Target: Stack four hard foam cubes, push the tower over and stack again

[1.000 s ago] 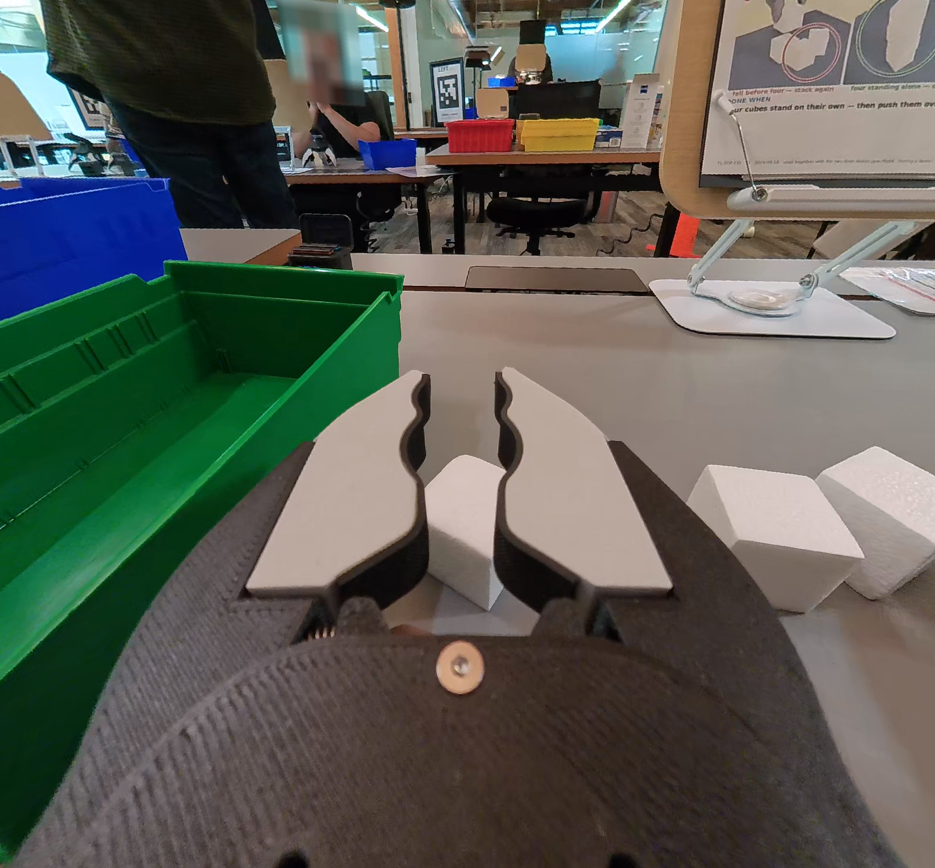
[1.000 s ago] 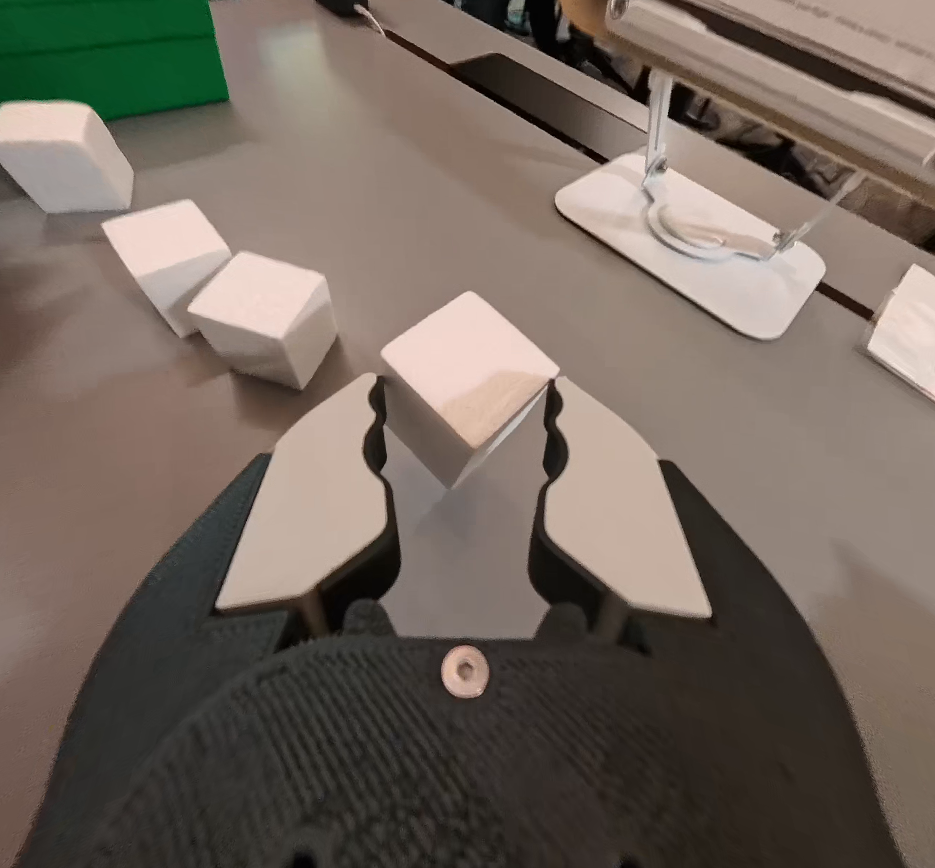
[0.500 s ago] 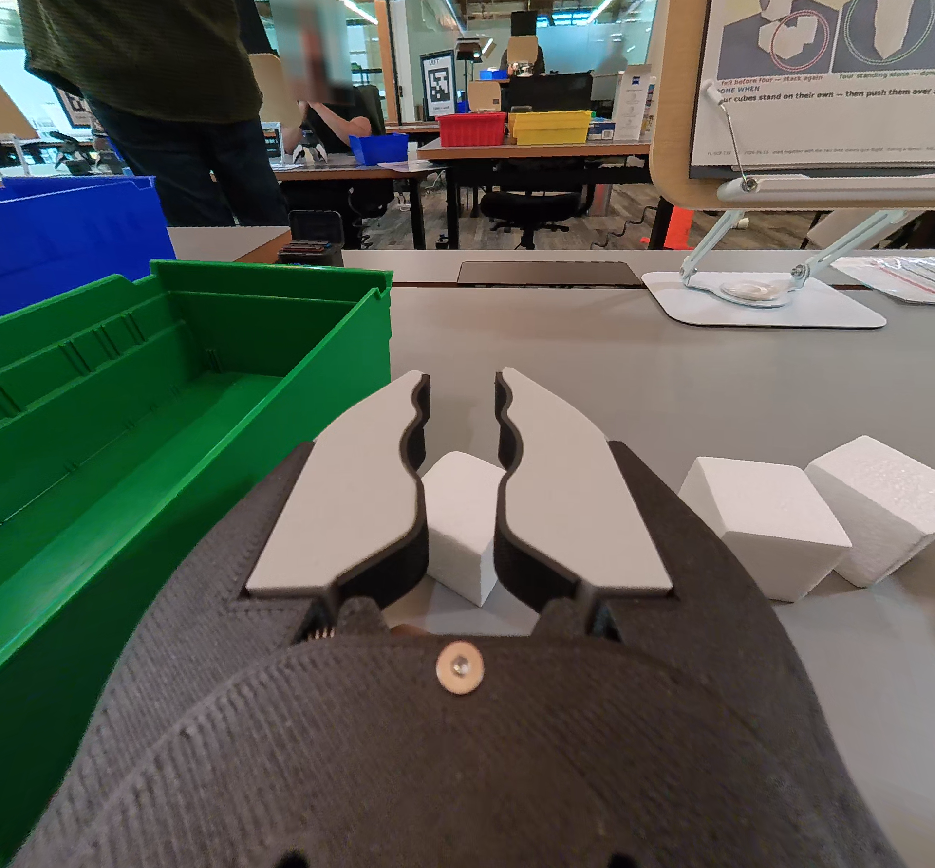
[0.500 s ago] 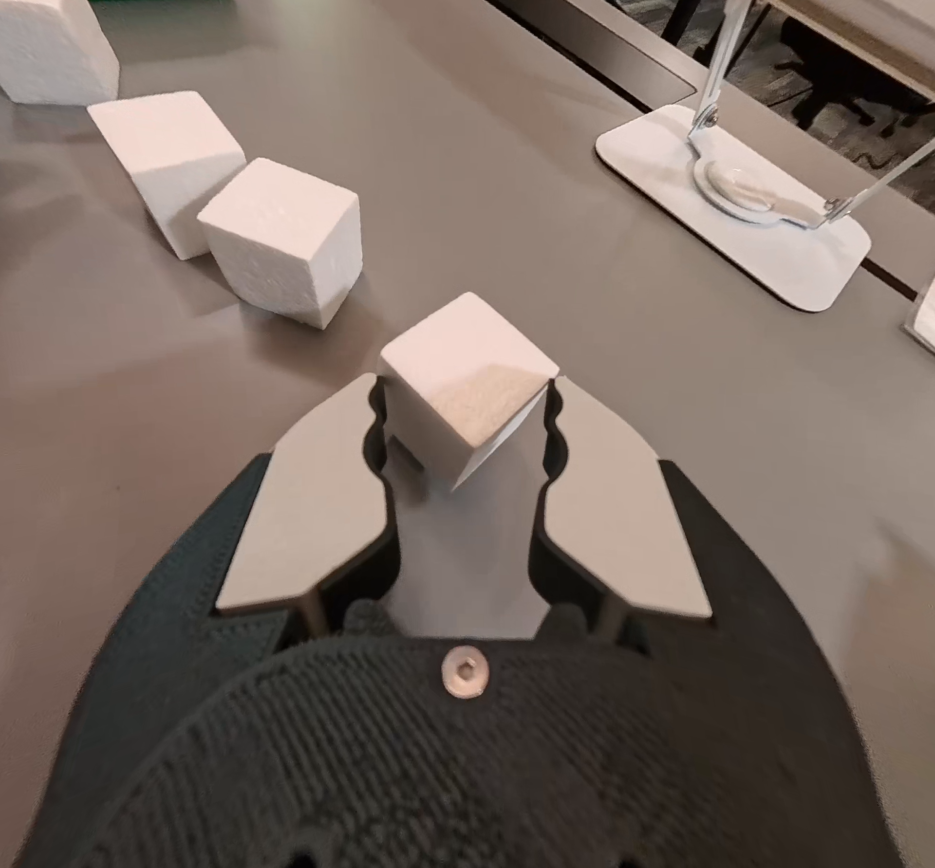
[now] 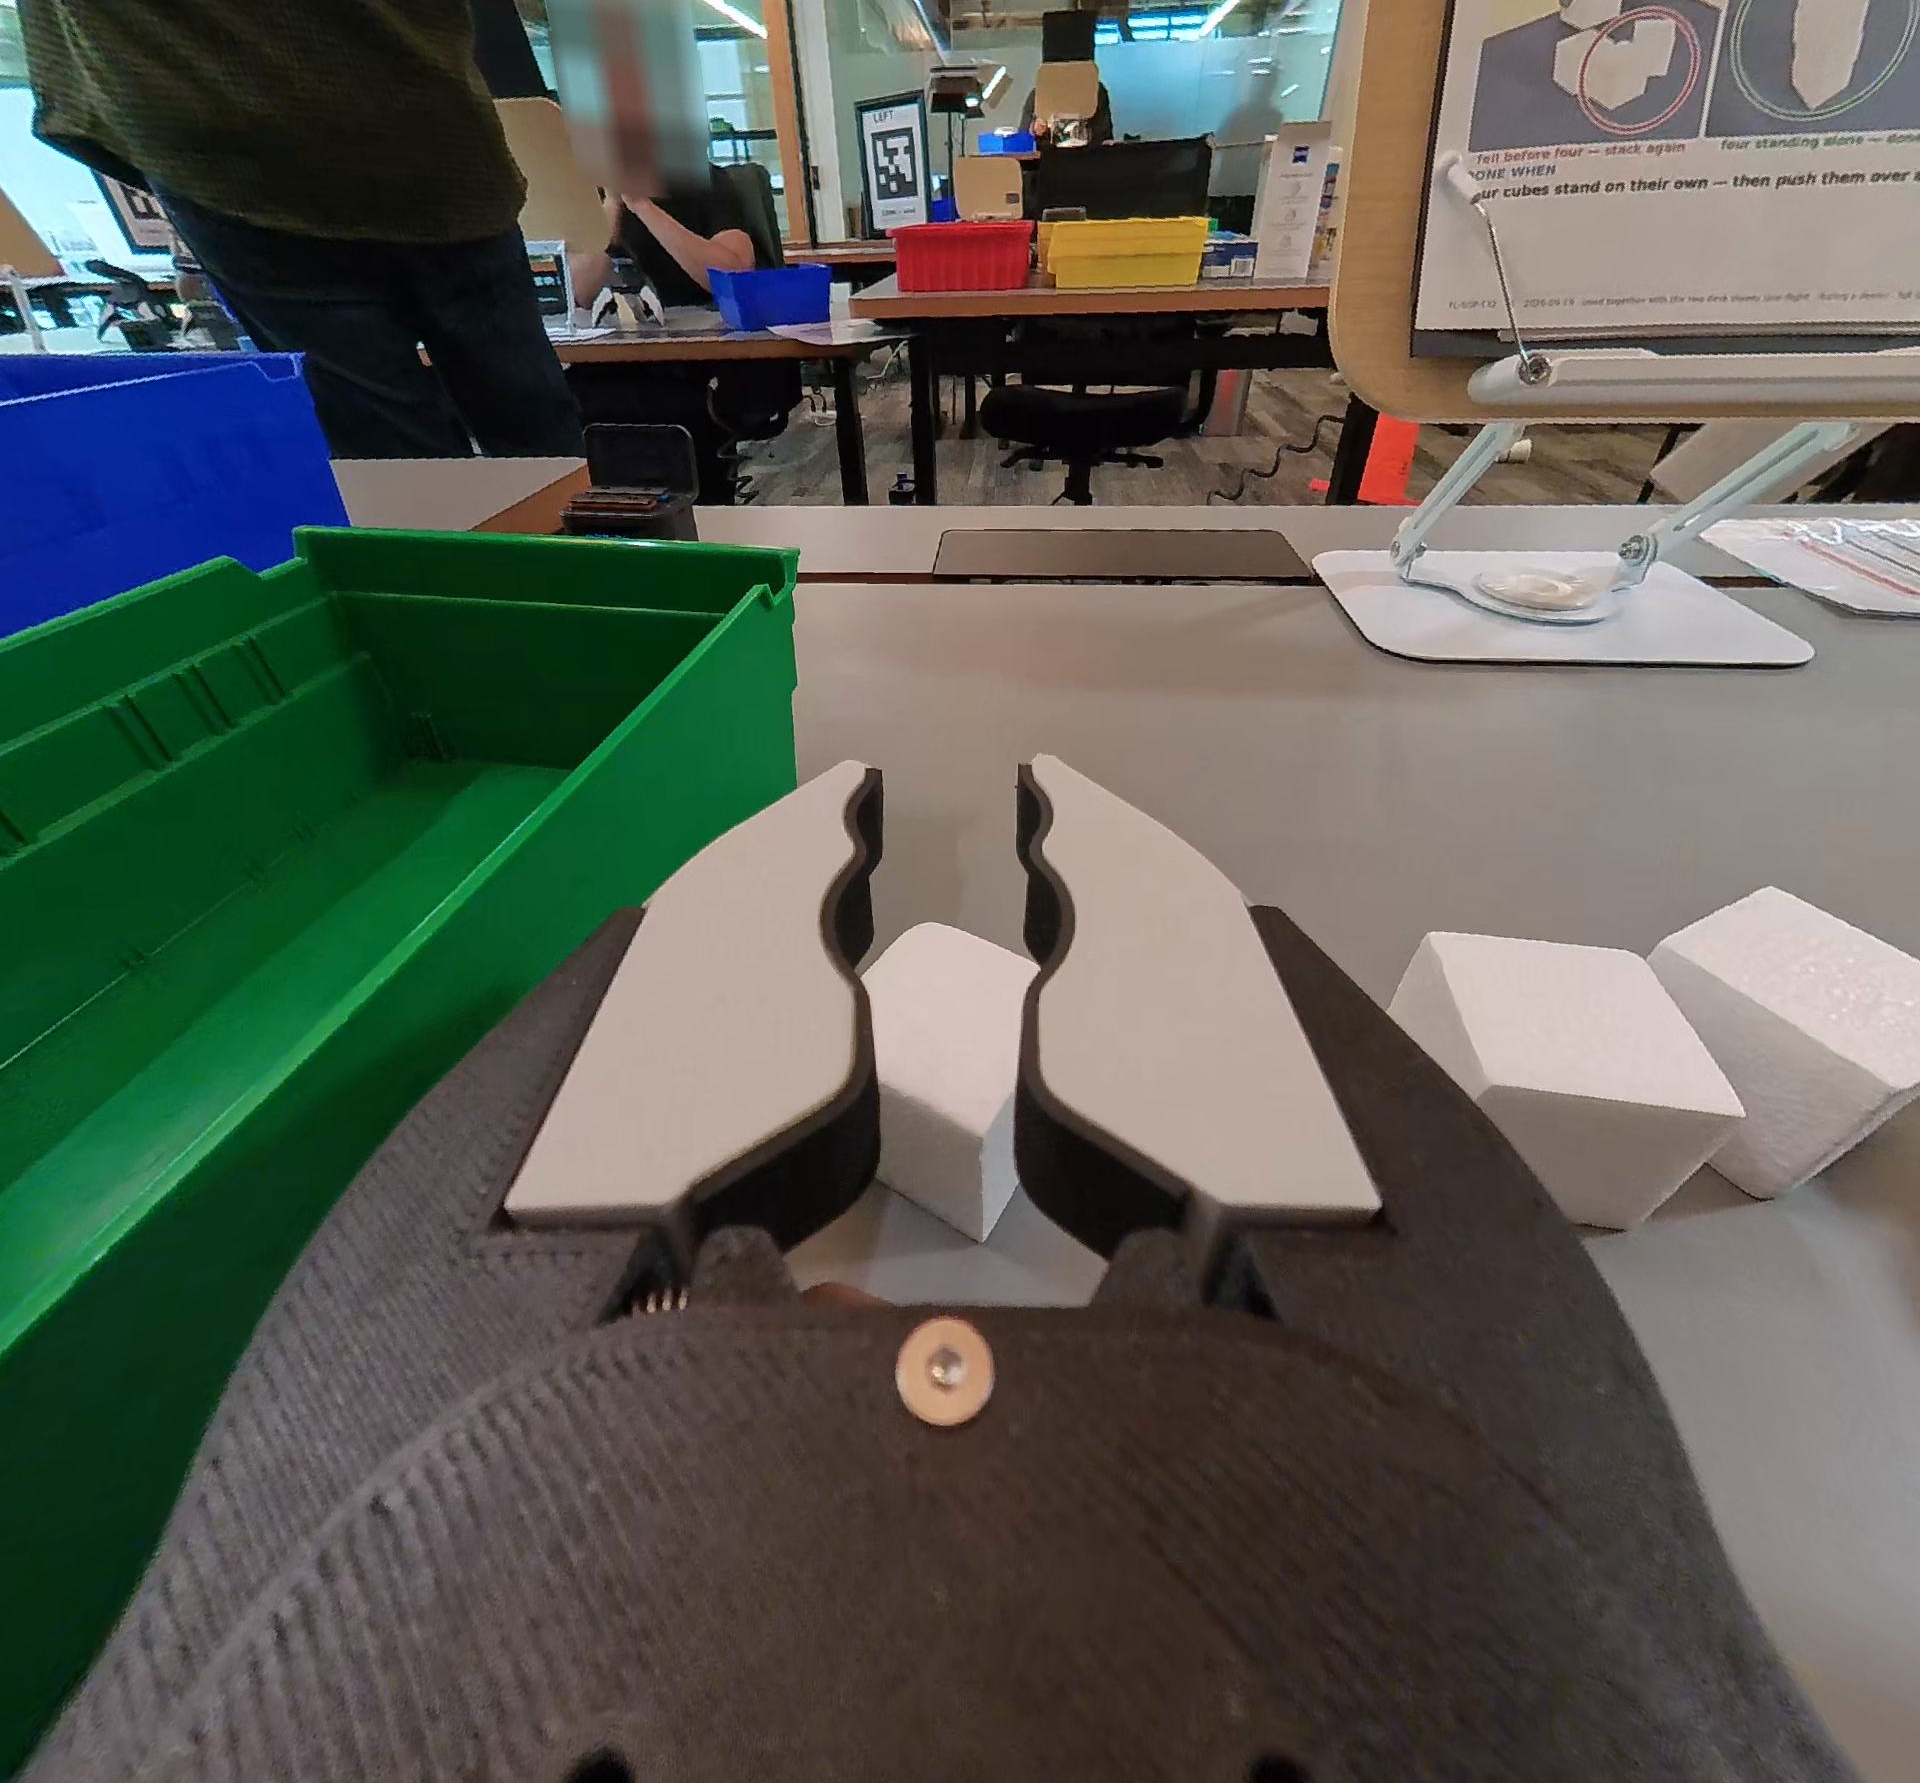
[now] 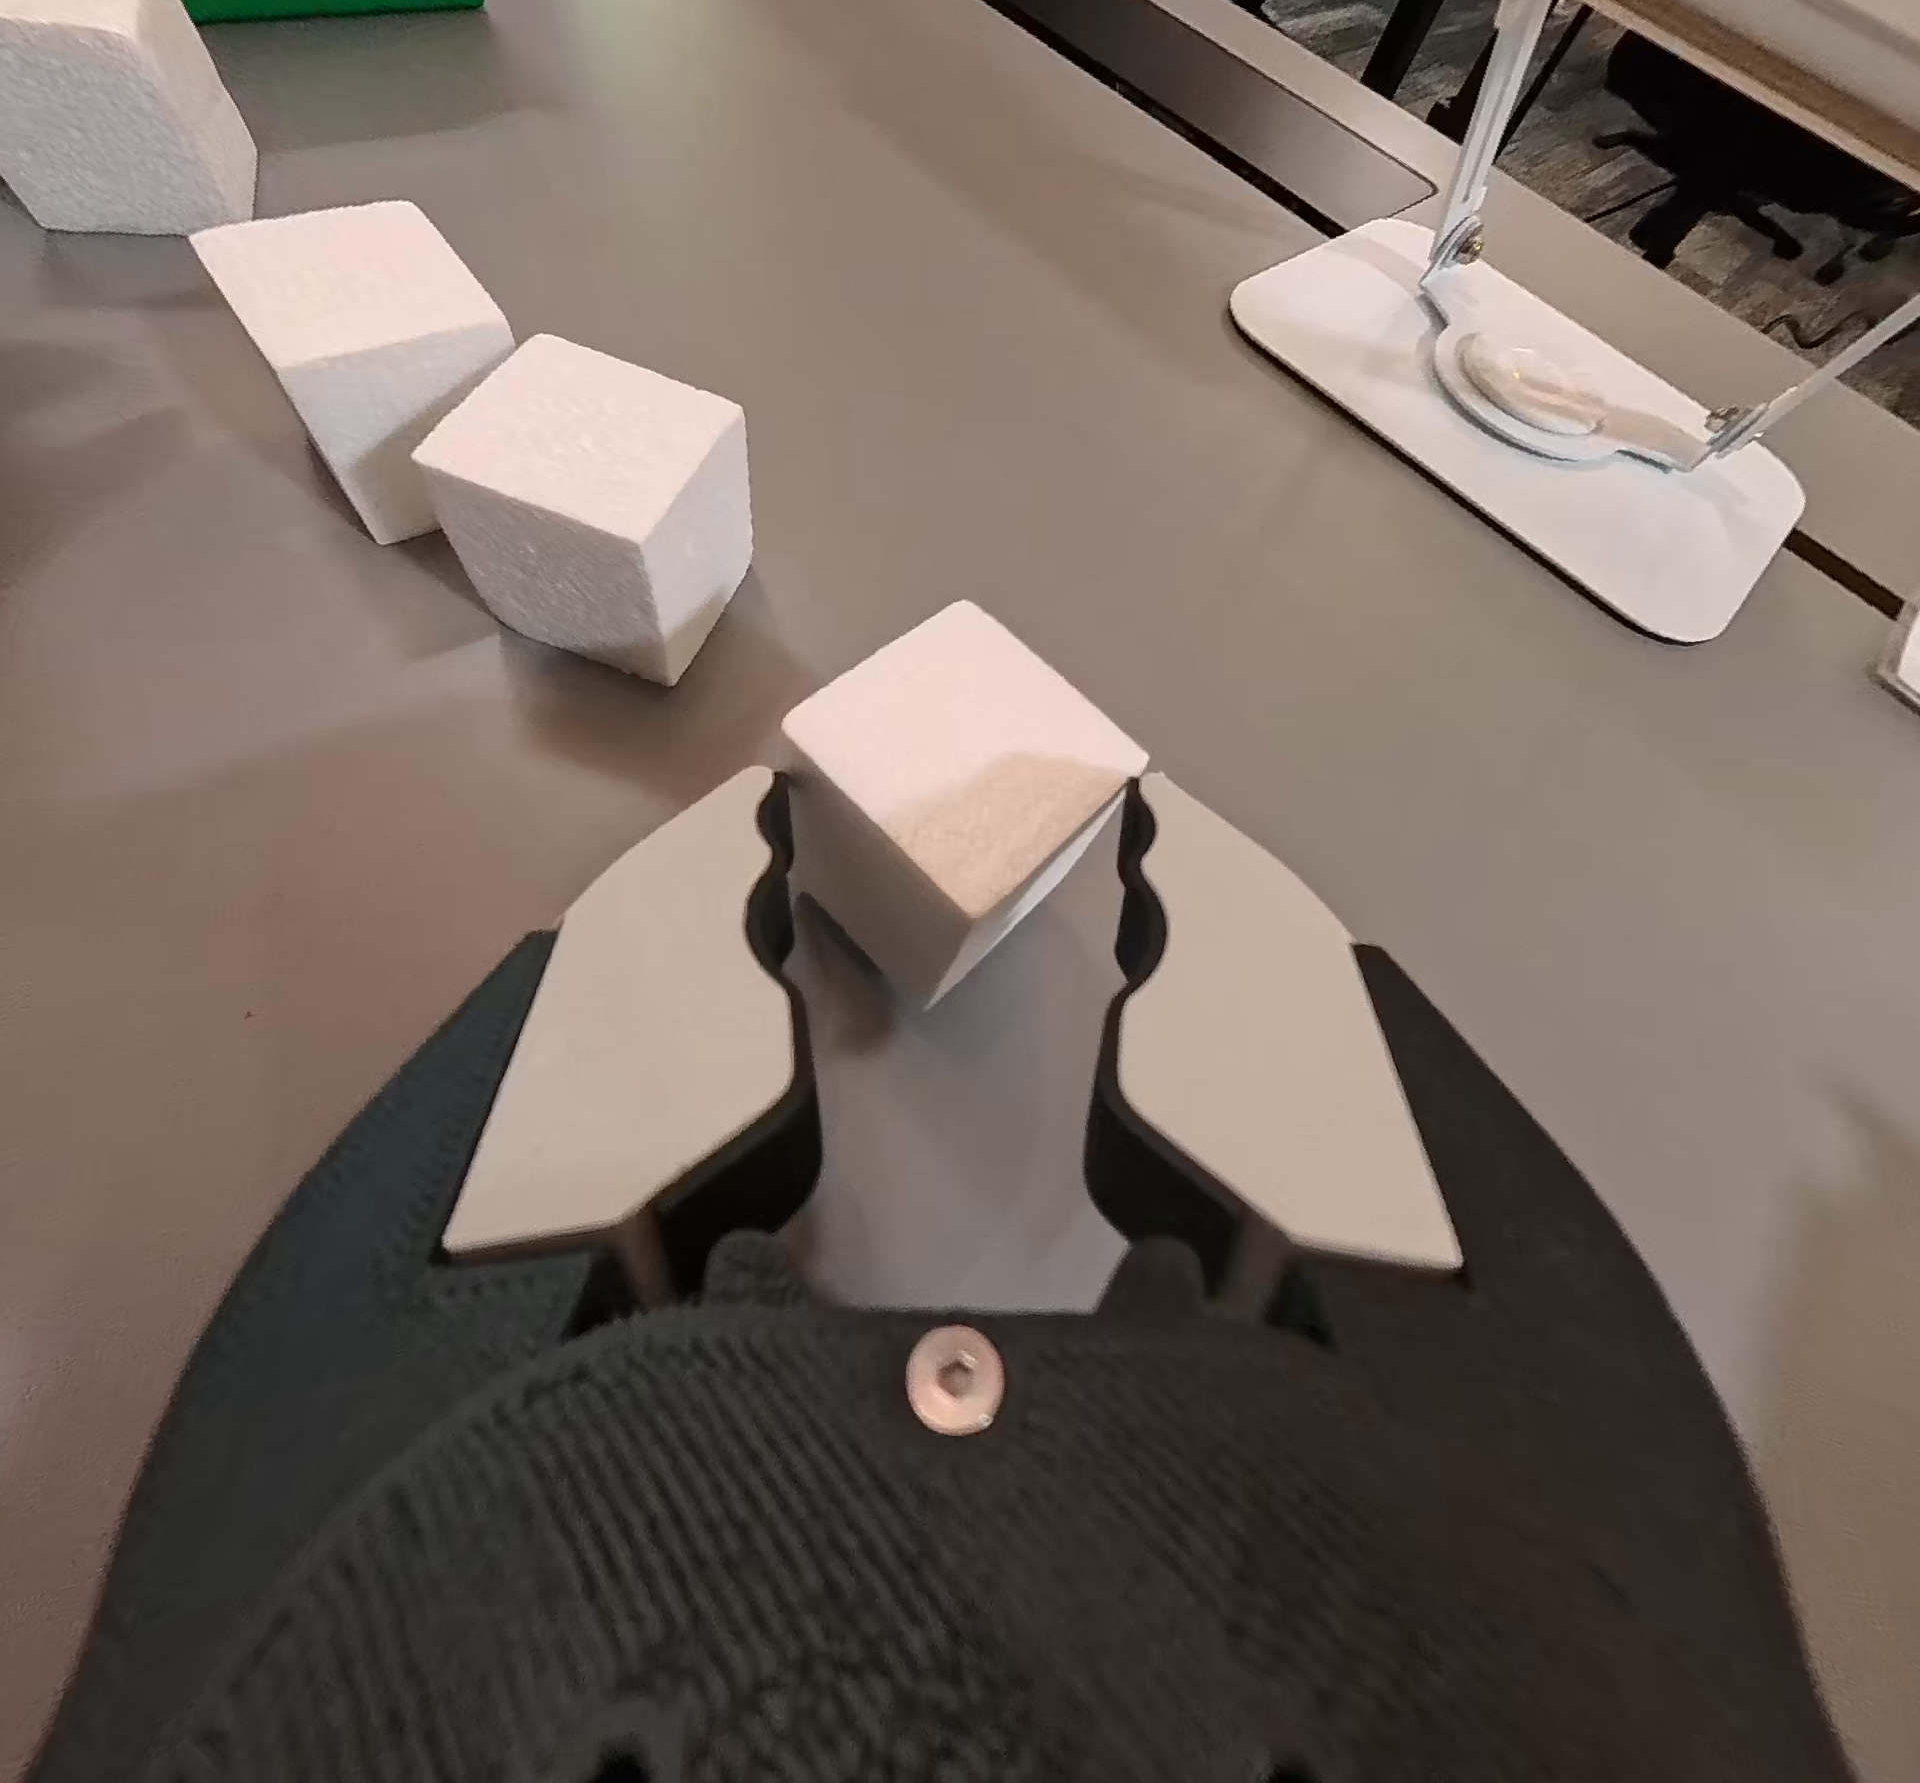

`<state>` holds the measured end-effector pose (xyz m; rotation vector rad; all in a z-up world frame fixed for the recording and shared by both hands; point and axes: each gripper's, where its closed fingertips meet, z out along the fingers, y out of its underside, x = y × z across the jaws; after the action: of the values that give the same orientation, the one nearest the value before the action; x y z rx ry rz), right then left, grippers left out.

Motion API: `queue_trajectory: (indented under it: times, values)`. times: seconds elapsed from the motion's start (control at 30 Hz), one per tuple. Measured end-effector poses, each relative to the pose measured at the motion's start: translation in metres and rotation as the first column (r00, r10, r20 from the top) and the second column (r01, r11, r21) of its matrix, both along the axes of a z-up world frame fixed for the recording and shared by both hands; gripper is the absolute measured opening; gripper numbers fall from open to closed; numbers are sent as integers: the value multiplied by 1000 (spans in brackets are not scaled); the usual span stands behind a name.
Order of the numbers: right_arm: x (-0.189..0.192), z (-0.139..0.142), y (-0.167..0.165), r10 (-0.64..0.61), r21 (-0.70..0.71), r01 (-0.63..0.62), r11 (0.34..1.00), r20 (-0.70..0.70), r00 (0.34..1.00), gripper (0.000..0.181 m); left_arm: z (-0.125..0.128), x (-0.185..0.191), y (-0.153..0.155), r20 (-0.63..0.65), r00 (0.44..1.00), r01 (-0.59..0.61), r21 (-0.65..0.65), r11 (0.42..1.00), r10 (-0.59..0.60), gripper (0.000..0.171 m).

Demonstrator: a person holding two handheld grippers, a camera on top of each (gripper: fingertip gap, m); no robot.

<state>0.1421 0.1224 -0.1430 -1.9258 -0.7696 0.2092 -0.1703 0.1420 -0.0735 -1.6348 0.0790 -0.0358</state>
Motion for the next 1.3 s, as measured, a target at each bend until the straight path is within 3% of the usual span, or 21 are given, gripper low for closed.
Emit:
queue_trajectory:
  times: [1.3]
  values:
    - [-1,-10,1,-25,-27,25,999,18,1000,64,-1,1,0,-1,1000,4,-6,1000,-4,25]
